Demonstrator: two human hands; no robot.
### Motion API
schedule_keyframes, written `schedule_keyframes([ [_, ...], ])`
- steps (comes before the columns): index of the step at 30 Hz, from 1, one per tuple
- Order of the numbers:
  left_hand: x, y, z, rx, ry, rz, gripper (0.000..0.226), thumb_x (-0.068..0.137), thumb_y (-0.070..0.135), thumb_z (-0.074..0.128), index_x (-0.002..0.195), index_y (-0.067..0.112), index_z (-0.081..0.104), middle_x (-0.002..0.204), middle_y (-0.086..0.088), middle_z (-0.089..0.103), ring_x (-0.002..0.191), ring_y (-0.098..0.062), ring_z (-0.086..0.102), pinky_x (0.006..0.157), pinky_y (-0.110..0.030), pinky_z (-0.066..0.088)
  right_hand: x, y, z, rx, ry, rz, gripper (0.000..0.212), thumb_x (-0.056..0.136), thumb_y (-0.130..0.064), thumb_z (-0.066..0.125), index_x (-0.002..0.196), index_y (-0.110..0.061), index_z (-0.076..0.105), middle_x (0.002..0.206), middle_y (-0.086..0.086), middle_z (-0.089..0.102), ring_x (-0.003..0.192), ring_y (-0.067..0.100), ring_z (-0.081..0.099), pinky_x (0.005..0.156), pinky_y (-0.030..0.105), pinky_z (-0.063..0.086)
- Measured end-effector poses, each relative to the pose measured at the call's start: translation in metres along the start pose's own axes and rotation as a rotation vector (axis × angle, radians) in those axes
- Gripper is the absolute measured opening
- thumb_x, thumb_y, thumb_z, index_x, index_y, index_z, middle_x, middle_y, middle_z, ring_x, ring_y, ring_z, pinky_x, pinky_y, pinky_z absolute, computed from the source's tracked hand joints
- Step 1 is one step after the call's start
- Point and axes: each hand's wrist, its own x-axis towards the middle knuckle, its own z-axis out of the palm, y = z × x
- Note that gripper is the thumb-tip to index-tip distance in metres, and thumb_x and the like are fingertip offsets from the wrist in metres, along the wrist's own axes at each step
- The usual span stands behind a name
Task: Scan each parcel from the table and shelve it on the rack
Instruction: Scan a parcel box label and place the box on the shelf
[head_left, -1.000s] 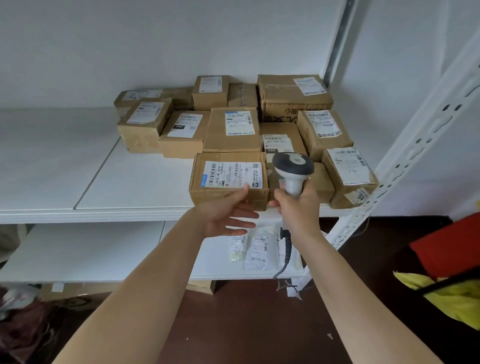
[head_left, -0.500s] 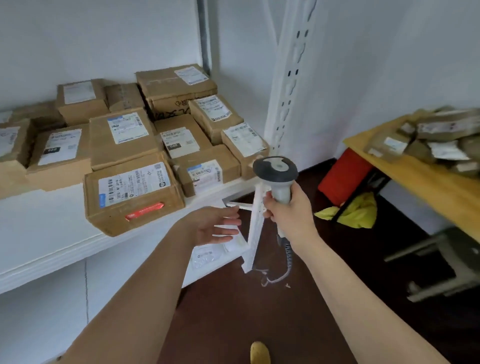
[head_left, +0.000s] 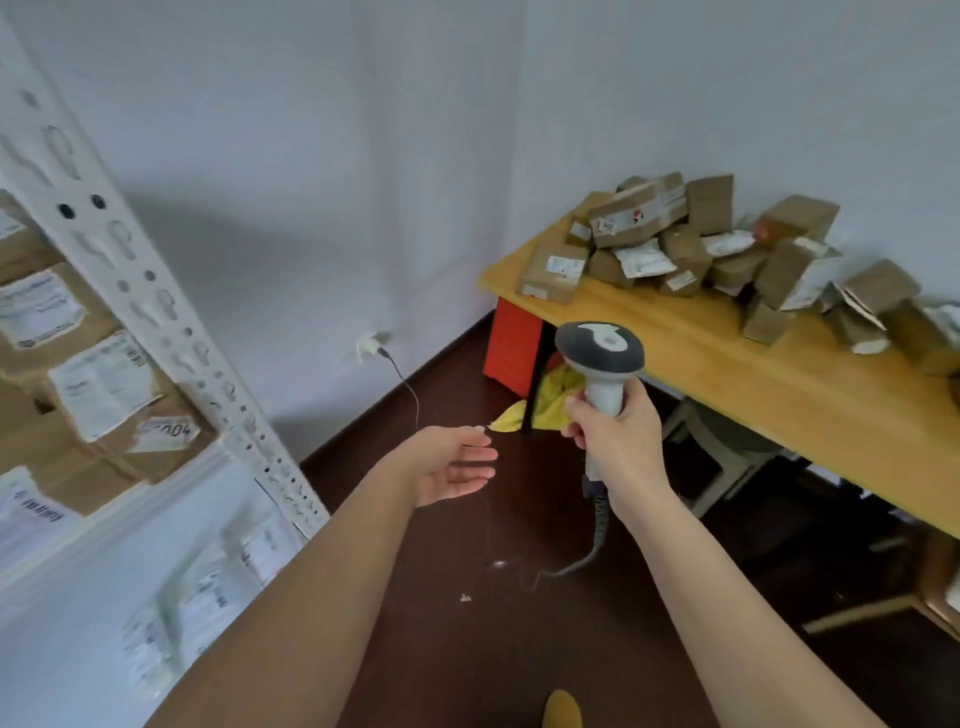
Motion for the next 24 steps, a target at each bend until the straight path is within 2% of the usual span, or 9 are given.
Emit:
schedule_keyframes([
  [2,0.030,0.015,0.036,0.009,0.005,-0.020,0.018,0.097,0.017,0.057,0.111,0.007,0.062,0.109,-0.011,0.068,0.095,-0.026,0.066,0.083,-0.033,0.054,0.036,0.003,-0.027,-0.009,0.004,0.007,0.020,0.090,-0.008,0.065,0.098,-0.024,0.057,0.092,0.005,0.065,0.070,0.017,0.065,0.063,0.025,0.052],
  [5,0.070,0.037,0.086,0.009,0.003,-0.049,0.024,0.095,0.012,0.058,0.119,0.008,0.059,0.103,-0.009,0.069,0.091,-0.025,0.066,0.077,-0.032,0.054,0.092,0.001,-0.067,-0.023,0.020,0.010,0.021,0.091,-0.013,0.065,0.103,-0.027,0.056,0.095,0.007,0.064,0.075,0.020,0.066,0.074,0.039,0.056],
  [8,0.104,0.061,0.124,0.026,-0.013,-0.058,0.029,0.095,0.013,0.060,0.123,0.007,0.059,0.107,-0.009,0.070,0.094,-0.025,0.068,0.074,-0.032,0.056,0.144,-0.007,-0.093,-0.009,0.034,0.000,0.022,0.093,-0.013,0.063,0.099,-0.031,0.052,0.085,0.002,0.060,0.078,0.022,0.061,0.082,0.049,0.055],
  [10,0.124,0.076,0.140,0.028,-0.020,-0.060,0.028,0.095,0.014,0.061,0.122,0.007,0.060,0.109,-0.010,0.070,0.097,-0.026,0.068,0.074,-0.033,0.056,0.174,-0.008,-0.100,0.020,0.034,0.003,0.023,0.094,-0.015,0.063,0.101,-0.033,0.051,0.087,0.002,0.061,0.083,0.025,0.063,0.086,0.050,0.054],
  [13,0.158,0.100,0.150,0.027,0.010,-0.069,0.026,0.095,0.015,0.060,0.120,0.006,0.061,0.111,-0.011,0.070,0.099,-0.028,0.068,0.075,-0.033,0.056,0.214,-0.002,-0.099,0.041,0.012,0.034,0.023,0.095,-0.020,0.064,0.108,-0.035,0.052,0.103,0.005,0.068,0.095,0.023,0.068,0.090,0.045,0.056],
  [15,0.183,0.116,0.148,0.017,0.048,-0.082,0.027,0.094,0.014,0.061,0.119,0.006,0.062,0.109,-0.011,0.071,0.098,-0.027,0.068,0.074,-0.033,0.056,0.241,0.004,-0.094,0.068,-0.004,0.073,0.021,0.095,-0.018,0.063,0.106,-0.032,0.052,0.104,0.008,0.070,0.093,0.022,0.070,0.084,0.037,0.058],
  [18,0.233,0.143,0.141,-0.018,0.121,-0.106,0.027,0.093,0.011,0.061,0.119,0.004,0.060,0.104,-0.012,0.071,0.093,-0.026,0.068,0.075,-0.033,0.055,0.287,0.009,-0.089,0.091,-0.009,0.134,0.017,0.096,-0.013,0.062,0.104,-0.026,0.054,0.096,0.011,0.067,0.079,0.019,0.067,0.064,0.020,0.056],
  [21,0.295,0.177,0.141,-0.031,0.226,-0.101,0.020,0.095,0.009,0.057,0.114,0.005,0.058,0.097,-0.011,0.070,0.081,-0.023,0.066,0.069,-0.032,0.054,0.343,0.014,-0.085,0.026,0.003,0.173,0.012,0.096,-0.013,0.062,0.102,-0.020,0.055,0.083,0.009,0.060,0.061,0.012,0.054,0.053,0.017,0.049],
  [24,0.362,0.216,0.152,0.026,0.320,-0.071,0.007,0.097,0.009,0.051,0.101,0.007,0.056,0.089,-0.009,0.065,0.073,-0.021,0.062,0.063,-0.030,0.052,0.409,0.021,-0.078,-0.030,0.028,0.211,0.012,0.095,-0.011,0.062,0.104,-0.015,0.055,0.074,0.005,0.057,0.055,0.012,0.050,0.050,0.021,0.046],
])
